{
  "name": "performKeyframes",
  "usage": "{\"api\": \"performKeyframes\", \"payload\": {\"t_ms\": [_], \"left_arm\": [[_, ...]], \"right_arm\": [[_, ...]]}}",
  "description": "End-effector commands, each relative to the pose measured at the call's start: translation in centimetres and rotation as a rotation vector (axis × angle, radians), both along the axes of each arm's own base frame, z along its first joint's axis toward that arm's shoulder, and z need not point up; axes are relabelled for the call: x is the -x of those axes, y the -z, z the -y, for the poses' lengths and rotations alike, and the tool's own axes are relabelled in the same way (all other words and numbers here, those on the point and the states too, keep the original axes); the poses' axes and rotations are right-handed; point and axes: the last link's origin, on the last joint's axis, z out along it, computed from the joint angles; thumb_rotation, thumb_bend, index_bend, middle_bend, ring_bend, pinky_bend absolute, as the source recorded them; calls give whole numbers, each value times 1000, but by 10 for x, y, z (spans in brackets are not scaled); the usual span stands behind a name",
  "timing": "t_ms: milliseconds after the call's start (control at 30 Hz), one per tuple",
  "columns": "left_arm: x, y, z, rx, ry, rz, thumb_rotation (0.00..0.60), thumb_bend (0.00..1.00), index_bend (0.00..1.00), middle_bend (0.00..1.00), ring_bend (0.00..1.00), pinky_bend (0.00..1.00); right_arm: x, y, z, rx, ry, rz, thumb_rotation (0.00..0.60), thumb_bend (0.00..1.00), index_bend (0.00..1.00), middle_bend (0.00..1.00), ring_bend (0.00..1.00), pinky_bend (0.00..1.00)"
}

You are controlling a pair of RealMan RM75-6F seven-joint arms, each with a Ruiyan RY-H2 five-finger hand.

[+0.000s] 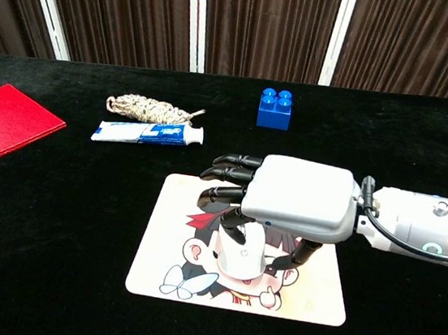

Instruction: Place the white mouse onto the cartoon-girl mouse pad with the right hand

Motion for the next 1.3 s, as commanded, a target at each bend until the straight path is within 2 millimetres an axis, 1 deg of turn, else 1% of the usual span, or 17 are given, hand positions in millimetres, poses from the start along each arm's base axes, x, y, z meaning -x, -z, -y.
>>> {"api": "performKeyframes", "payload": {"t_ms": [33, 200, 333, 433, 500, 533, 633, 767, 867, 1000, 1033, 1133, 1200, 1300], "left_arm": [[0, 0, 0, 0, 0, 0, 600, 257, 0, 0, 0, 0], [0, 0, 0, -2, -1, 1, 600, 257, 0, 0, 0, 0], [0, 0, 0, -3, -1, 3, 600, 258, 0, 0, 0, 0], [0, 0, 0, -5, -1, 7, 600, 257, 0, 0, 0, 0], [0, 0, 0, -5, 0, 7, 600, 257, 0, 0, 0, 0], [0, 0, 0, -5, 0, 7, 600, 258, 0, 0, 0, 0], [0, 0, 0, -5, 1, 7, 600, 257, 0, 0, 0, 0], [-1, 0, 0, -6, 4, 4, 600, 257, 0, 0, 0, 0], [-1, 0, 1, -10, 5, 7, 600, 252, 0, 0, 0, 0], [-2, 0, 1, -15, 9, 21, 600, 199, 0, 0, 0, 0], [-1, 0, 1, -16, 11, 26, 600, 192, 0, 0, 0, 0], [-1, 0, 0, -14, 16, 21, 600, 181, 0, 0, 0, 0], [-1, 0, 0, -15, 19, 18, 600, 180, 0, 0, 0, 0], [-1, 0, 0, -21, 18, 21, 600, 181, 0, 0, 0, 0]], "right_arm": [[0, -5, 2, 15, 11, 7, 600, 130, 373, 109, 0, 0], [-1, -25, 15, 96, 26, 29, 600, 128, 337, 106, 0, 0], [5, -51, 30, 195, 83, 52, 600, 125, 323, 106, 0, 0], [21, -74, 39, 271, 190, 78, 600, 125, 273, 101, 0, 0], [37, -88, 40, 320, 272, 89, 600, 122, 228, 85, 0, 0], [48, -96, 38, 346, 335, 101, 600, 120, 201, 69, 0, 0], [71, -113, 29, 389, 488, 137, 600, 113, 146, 30, 0, 0], [99, -133, 16, 439, 670, 175, 600, 109, 124, 2, 0, 0], [113, -148, 1, 470, 816, 213, 600, 108, 115, 0, 0, 0], [123, -167, -22, 483, 983, 289, 600, 99, 109, 0, 0, 0], [127, -173, -32, 496, 1015, 300, 600, 95, 103, 0, 0, 0], [135, -183, -54, 512, 1062, 298, 600, 74, 65, 0, 0, 0], [141, -186, -67, 528, 1075, 287, 600, 62, 46, 0, 0, 0], [149, -190, -79, 565, 1081, 313, 600, 62, 46, 0, 0, 0]]}}
